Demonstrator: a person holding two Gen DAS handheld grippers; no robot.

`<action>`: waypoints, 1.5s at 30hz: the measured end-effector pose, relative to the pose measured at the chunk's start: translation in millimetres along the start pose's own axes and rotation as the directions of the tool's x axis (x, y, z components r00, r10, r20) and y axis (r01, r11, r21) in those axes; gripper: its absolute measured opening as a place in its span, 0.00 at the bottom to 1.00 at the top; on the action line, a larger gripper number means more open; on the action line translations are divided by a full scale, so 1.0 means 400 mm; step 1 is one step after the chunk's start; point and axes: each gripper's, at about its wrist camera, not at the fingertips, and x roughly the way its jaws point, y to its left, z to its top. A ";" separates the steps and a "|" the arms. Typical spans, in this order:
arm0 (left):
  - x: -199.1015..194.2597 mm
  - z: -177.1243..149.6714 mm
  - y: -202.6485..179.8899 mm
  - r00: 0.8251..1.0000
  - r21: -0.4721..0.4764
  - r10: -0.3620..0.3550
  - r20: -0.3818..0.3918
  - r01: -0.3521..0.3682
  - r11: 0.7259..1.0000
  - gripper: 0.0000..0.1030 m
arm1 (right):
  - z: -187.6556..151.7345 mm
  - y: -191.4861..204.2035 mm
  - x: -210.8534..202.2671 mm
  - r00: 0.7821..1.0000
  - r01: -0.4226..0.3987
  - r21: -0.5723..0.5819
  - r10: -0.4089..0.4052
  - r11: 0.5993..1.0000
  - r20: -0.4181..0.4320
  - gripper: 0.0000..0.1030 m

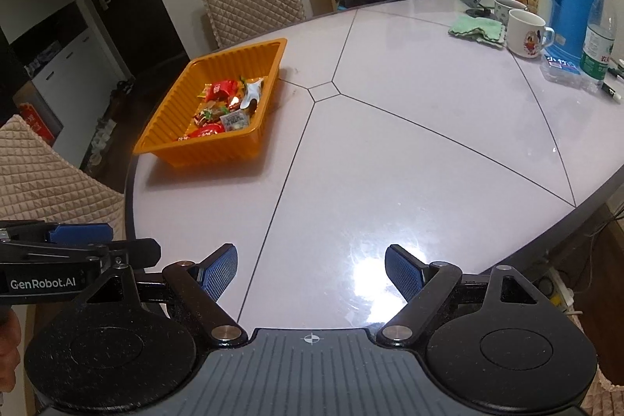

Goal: Organize snacks

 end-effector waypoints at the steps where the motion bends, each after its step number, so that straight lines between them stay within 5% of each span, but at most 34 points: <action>1: -0.002 -0.003 -0.002 1.000 -0.001 0.002 0.001 -0.002 1.000 0.64 | -0.002 -0.002 -0.002 1.000 -0.002 -0.002 0.002 1.000 0.001 0.80; 45: -0.021 -0.020 -0.023 1.000 -0.008 0.014 0.012 -0.014 1.000 0.64 | -0.010 0.000 -0.012 1.000 -0.016 -0.019 0.016 1.000 -0.004 0.80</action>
